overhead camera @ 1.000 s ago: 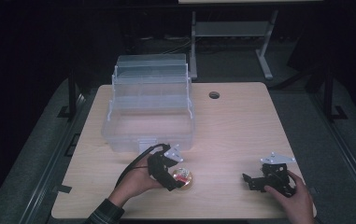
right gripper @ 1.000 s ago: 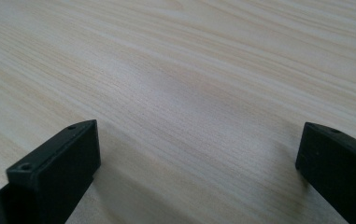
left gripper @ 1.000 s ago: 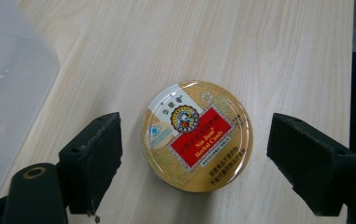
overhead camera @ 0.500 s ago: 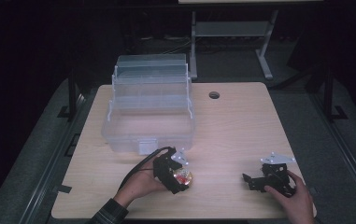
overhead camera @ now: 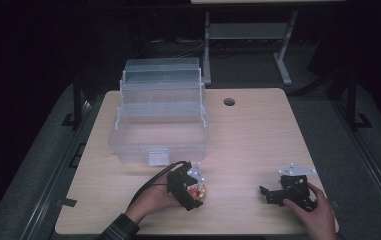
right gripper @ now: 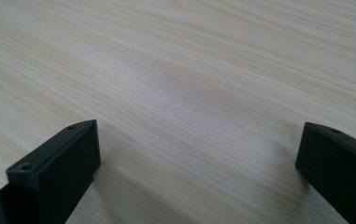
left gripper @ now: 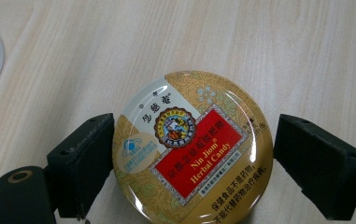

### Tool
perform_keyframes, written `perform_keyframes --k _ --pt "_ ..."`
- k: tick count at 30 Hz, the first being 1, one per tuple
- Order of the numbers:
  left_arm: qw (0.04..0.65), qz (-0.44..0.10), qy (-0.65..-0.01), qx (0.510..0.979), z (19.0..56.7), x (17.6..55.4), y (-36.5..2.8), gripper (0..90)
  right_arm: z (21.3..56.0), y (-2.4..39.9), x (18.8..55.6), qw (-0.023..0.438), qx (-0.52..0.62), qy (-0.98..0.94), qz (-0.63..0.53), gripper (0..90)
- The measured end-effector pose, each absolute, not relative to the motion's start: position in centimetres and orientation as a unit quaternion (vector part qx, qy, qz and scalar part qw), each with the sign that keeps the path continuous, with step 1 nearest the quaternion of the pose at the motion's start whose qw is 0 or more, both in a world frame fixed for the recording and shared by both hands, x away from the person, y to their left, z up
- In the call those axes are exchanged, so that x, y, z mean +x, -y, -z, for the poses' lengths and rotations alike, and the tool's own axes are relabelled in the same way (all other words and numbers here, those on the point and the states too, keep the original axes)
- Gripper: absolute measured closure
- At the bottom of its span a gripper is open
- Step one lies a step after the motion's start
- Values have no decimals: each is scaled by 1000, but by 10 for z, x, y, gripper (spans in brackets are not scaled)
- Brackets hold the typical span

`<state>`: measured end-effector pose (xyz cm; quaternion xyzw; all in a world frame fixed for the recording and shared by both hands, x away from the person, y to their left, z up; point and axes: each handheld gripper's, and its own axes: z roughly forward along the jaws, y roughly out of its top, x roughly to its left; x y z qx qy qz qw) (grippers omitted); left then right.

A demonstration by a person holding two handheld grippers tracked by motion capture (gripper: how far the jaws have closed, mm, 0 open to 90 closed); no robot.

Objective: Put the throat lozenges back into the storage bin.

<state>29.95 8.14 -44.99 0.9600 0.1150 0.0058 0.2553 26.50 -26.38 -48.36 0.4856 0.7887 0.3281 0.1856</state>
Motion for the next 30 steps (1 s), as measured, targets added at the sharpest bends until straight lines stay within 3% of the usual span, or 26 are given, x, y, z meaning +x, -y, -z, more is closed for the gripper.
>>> perform_keyframes --k 30 --pt "255 -11 -113 960 453 302 -83 195 484 264 265 185 486 -789 -328 0"
